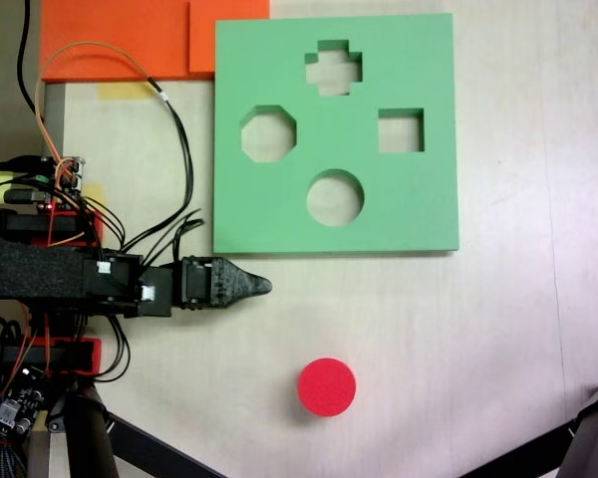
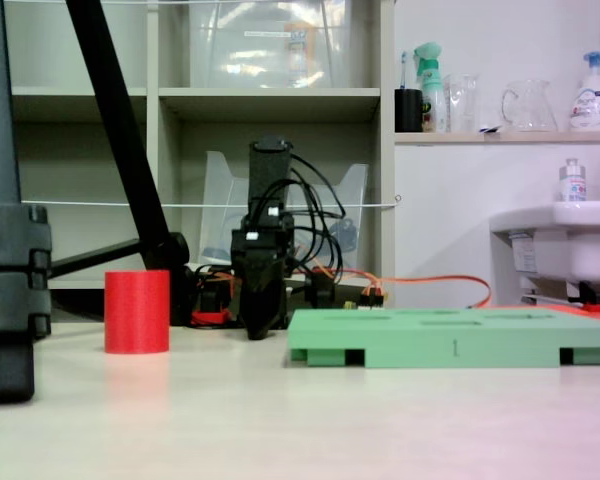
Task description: Put the cylinder block into the corresponding hole
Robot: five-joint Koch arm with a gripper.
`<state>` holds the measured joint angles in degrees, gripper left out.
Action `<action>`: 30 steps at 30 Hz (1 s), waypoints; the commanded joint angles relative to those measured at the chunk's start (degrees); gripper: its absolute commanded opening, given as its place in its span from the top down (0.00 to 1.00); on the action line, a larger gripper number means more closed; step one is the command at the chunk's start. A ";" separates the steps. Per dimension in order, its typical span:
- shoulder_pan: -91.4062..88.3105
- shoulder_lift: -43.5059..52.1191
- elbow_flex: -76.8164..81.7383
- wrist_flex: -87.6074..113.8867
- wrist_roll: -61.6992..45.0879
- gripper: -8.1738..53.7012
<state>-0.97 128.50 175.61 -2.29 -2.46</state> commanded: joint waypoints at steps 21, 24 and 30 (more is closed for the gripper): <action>9.67 -4.13 -0.88 -47.55 87.63 0.20; 10.02 -21.27 -1.05 -65.57 87.80 0.02; 13.27 -53.09 -3.87 -93.25 90.26 0.02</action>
<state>11.16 75.67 171.65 -87.19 86.48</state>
